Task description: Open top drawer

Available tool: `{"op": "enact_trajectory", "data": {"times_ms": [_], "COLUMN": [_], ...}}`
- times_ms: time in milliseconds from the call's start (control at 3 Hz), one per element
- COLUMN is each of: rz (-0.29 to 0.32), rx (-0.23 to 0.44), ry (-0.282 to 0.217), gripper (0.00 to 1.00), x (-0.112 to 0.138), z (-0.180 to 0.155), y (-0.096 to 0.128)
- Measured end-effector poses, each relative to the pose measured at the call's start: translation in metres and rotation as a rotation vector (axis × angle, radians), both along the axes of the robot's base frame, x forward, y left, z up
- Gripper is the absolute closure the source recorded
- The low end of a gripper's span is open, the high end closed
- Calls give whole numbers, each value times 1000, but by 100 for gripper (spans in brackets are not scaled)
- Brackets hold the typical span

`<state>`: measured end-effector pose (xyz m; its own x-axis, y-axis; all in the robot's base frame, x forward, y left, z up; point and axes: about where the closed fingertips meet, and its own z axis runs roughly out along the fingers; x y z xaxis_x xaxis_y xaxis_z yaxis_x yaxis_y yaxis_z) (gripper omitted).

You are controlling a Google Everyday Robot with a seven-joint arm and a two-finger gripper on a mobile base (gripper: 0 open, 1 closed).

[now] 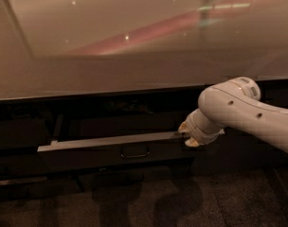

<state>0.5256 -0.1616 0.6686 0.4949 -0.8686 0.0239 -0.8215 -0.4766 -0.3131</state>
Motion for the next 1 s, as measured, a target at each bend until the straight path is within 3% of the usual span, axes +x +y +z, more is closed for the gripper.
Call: {"op": "enact_trajectory", "data": {"times_ms": [1000], "rz": [7], "rx": [6], "ry": [0], "gripper": [100], "x": [-9], "z": [-2], "y": [1]}}
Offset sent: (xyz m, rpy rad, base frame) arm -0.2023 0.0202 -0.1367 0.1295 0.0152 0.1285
